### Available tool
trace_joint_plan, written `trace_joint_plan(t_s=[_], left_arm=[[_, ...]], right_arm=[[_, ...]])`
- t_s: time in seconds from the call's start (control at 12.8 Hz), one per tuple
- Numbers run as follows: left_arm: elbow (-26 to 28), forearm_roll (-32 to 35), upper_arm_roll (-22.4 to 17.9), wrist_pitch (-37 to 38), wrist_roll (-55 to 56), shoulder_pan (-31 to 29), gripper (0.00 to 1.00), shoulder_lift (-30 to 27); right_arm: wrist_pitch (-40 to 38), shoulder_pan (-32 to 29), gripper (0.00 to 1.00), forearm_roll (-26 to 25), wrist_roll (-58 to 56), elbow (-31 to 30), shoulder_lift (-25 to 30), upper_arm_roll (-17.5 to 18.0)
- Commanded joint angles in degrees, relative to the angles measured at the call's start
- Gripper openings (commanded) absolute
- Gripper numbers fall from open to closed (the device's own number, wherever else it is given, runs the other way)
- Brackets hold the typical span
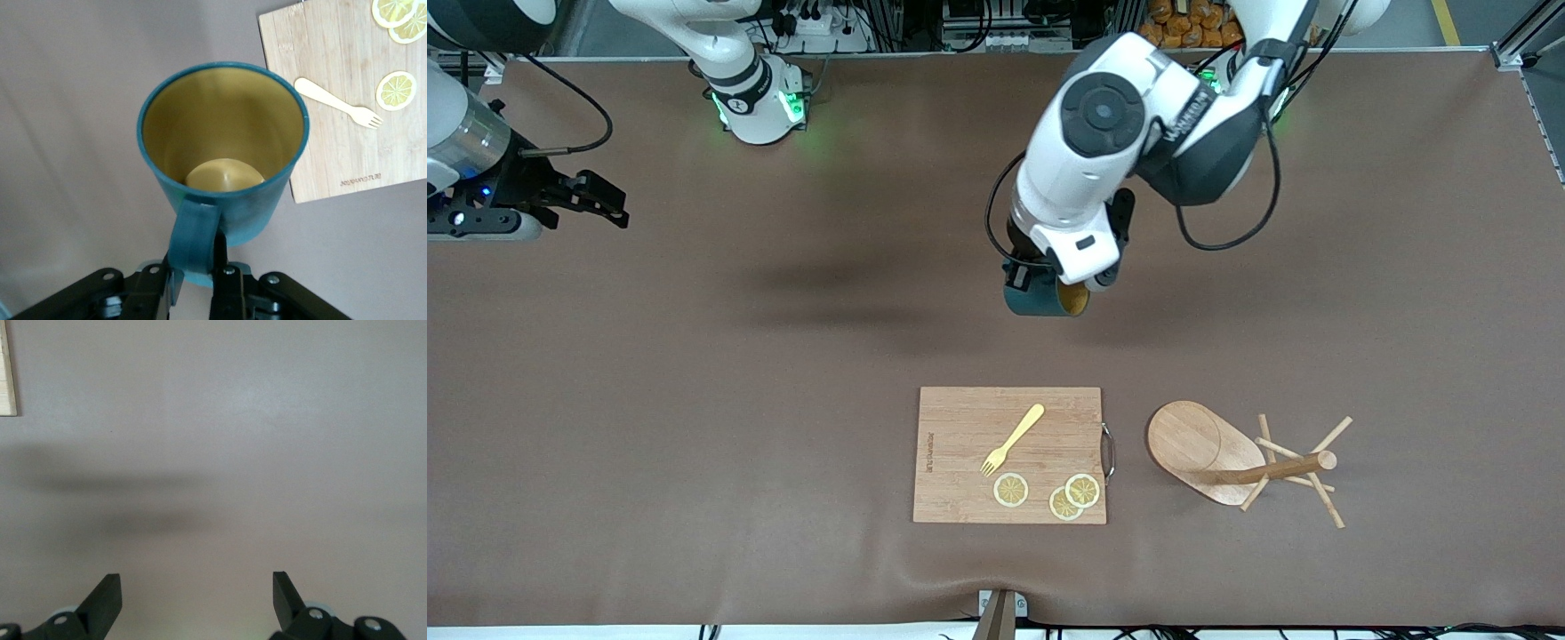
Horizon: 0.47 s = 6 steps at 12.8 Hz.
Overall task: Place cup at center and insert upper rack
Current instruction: 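Lift the mug with the left gripper and carry it toward the stand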
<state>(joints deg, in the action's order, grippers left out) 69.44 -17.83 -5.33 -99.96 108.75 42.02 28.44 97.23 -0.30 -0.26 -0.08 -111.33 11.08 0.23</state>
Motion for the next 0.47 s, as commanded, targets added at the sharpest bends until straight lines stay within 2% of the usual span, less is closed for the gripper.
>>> trace_joint_plan(t_s=[0.0, 0.39], left_arm=[[1.66, -6.06, 0.41, -0.59, -4.15, -4.13, 0.0, -2.34], [1.66, -16.43, 0.5, -0.5, -10.39, -11.33, 0.0, -2.78]], right_arm=[[0.51, 0.3, 1.0, -0.79, 0.26, -0.2, -0.01, -0.06], [-2.21, 0.3, 1.0, -0.88, 0.17, 0.15, 1.48, -0.06]])
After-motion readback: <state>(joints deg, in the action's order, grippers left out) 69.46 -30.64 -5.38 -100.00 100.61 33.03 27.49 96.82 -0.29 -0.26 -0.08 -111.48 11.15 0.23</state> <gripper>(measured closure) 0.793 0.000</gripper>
